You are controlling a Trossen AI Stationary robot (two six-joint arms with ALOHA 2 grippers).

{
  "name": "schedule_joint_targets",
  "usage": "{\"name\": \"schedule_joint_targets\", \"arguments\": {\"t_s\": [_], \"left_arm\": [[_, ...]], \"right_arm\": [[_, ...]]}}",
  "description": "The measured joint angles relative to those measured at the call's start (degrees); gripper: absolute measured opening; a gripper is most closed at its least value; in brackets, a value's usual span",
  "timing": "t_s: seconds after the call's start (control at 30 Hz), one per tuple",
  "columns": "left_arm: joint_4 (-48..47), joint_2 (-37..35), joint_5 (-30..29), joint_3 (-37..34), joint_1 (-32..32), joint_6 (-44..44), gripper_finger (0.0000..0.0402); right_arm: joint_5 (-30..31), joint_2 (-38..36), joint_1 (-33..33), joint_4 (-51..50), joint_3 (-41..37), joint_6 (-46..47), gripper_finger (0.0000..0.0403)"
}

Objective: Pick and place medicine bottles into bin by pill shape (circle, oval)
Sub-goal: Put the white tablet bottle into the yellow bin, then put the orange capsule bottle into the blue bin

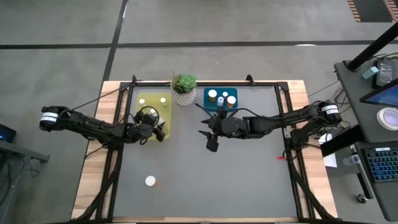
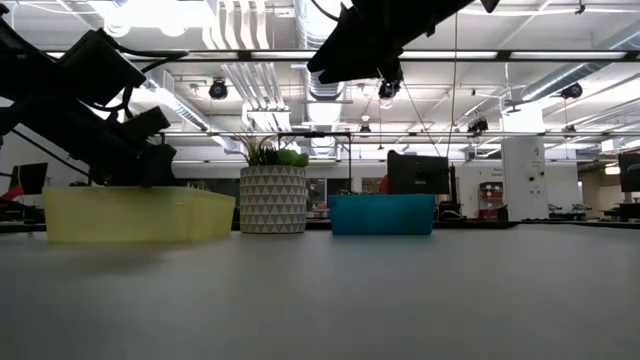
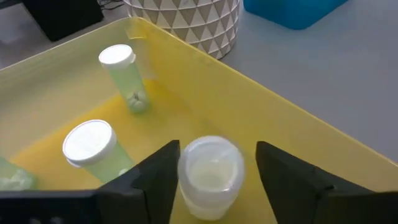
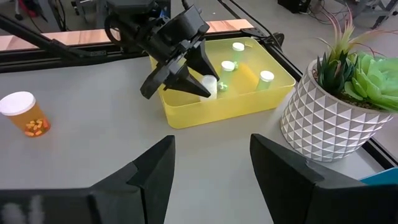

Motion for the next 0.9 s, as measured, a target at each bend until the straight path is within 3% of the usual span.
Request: {"name": "schedule_joint_targets", "arguments": {"t_s": [0.3,0.9], "left_arm": [[-0.13,-0.69,0.76,0.30,0.00,1.77,0.0242],[-1.88,-9.94,1.39,4.73,-0.04,10.85,0.0245]], "right_arm": [[0.00,0.00,0.00,-0.02,0.00,-0.08,0.0201],[-0.02,0.00,0.16,-0.91,-0.13,-0.76,0.0201]]}}
